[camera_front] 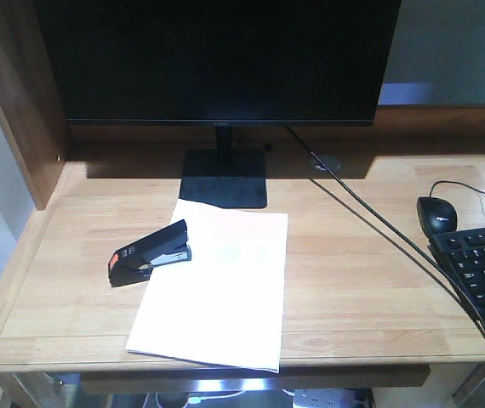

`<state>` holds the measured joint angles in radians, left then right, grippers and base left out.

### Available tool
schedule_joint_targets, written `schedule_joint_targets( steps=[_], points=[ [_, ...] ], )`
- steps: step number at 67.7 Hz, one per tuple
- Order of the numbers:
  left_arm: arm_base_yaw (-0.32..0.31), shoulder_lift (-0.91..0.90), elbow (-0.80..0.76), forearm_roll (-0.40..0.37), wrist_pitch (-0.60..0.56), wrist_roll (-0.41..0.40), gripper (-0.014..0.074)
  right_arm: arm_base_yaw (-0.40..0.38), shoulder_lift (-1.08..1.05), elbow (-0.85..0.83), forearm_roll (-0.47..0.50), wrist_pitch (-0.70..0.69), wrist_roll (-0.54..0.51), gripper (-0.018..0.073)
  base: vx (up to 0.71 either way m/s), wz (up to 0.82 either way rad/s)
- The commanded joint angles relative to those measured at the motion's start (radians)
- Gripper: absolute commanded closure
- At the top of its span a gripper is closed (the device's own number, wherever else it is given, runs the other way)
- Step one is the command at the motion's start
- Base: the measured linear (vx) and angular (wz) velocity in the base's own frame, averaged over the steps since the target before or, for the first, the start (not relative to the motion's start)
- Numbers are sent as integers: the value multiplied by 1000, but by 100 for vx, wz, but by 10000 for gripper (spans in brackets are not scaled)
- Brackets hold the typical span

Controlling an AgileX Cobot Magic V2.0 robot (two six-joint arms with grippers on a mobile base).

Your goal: Grab stapler and paper to desk for stapling

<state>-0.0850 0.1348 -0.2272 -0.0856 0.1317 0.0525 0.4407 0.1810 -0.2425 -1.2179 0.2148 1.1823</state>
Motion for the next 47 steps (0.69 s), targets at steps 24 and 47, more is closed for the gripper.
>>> schedule_joint_targets(
  steps=[24,47],
  points=[
    [-3,7,-25,-12,-70,-8,603,-2,12,-28,-20,-19,-6,569,0,0],
    [14,-29,17,16,-97,4,603,-2,12,-28,-20,-19,-6,569,0,0]
  ],
)
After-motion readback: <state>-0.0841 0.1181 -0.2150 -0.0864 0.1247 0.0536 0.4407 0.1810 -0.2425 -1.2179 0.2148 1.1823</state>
